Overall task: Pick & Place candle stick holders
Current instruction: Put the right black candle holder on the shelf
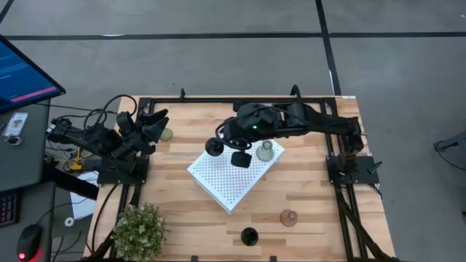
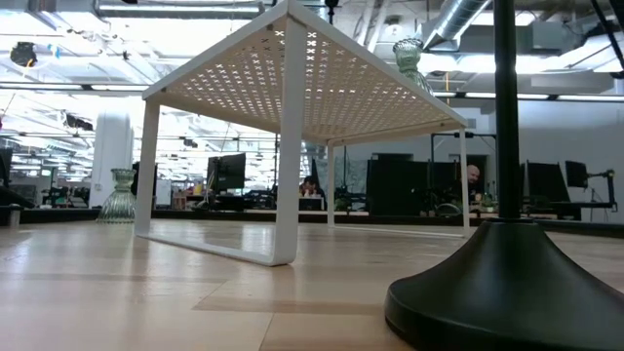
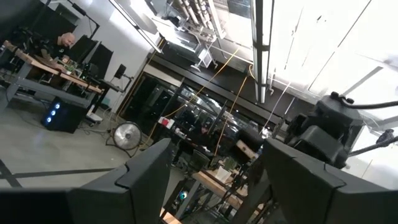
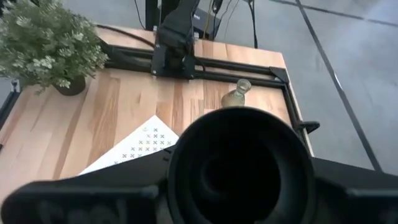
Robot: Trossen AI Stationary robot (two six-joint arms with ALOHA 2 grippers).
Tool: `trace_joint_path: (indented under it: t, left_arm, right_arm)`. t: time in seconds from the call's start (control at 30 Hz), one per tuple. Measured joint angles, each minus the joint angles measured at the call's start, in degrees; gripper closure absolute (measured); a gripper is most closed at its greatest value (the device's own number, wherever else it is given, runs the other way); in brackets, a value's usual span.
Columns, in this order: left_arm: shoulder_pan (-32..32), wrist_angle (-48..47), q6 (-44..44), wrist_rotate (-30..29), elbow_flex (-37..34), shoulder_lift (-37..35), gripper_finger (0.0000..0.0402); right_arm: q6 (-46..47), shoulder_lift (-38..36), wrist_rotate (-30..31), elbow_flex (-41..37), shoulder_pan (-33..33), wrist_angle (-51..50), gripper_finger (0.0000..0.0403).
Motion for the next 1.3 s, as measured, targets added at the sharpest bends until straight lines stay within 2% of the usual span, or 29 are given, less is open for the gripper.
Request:
trace_joint_path:
  t: [0.47,1.3]
  left_arm:
    - [-0.01,0.0,0.0,0.0,0.0,0.0,0.0149]
    - [0.0,0.0,-0.02,-0.02,0.0,0.0,0.0149]
  right_arm:
    - [2.43,2.26,0.32,-0.11,-2.91,-6.0,0.0309]
    - [3.04,2.87,-0.33,-1.27,-1.14,-3.15,0.0309]
